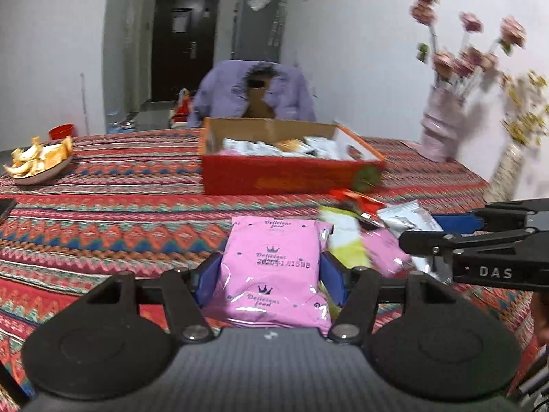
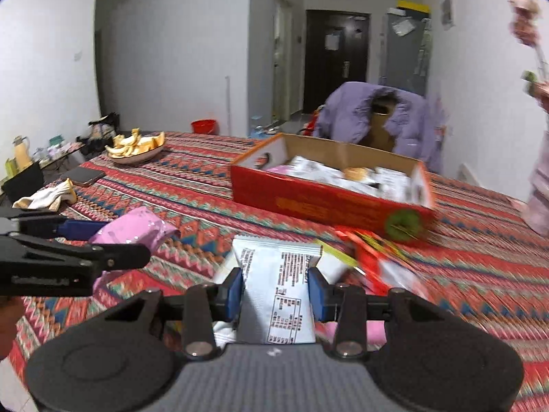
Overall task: Organize snacks
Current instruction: 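Lift both packets and carry both tools toward the box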
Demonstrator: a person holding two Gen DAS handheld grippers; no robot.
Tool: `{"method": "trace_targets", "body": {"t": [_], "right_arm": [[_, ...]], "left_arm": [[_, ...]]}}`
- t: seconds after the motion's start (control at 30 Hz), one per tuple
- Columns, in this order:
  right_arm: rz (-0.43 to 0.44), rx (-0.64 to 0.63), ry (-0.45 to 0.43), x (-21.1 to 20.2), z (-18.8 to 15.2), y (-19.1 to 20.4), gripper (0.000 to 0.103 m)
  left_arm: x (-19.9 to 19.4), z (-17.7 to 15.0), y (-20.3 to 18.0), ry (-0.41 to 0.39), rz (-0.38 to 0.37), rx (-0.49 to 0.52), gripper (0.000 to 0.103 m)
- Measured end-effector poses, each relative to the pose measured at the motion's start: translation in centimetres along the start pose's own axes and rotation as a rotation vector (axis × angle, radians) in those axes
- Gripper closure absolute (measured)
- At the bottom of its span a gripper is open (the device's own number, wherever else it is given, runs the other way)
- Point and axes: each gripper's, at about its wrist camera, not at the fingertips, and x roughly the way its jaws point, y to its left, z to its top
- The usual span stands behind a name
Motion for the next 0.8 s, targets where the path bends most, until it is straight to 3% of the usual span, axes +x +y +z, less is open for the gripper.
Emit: {"method": "trace_targets", "body": {"t": [0.2, 0.5, 0.63, 0.8], "right_arm": [[-0.025, 0.027, 0.002, -3.4, -3.0, -2.4, 0.064], [-0.028, 0.053, -0.030, -4.9, -4.2, -4.3, 0.064], [-0.022, 0.067, -0.043, -4.5, -3.5, -5.0, 0.064], [-0.015, 0.107, -0.084, -3.0, -0.8, -7.5, 0.064]], "left_arm": [[-1.0, -1.3, -4.2, 0.012, -0.035, 0.029, 0.040], [-1.1, -1.3, -6.8, 0.011, -0.037, 0.059, 0.040], [0.1, -0.1, -6.7, 0.022, -0.074, 0.054, 0.040], [2.3, 3.7, -6.2, -0.006, -0.123, 0.064, 0.040]]}}
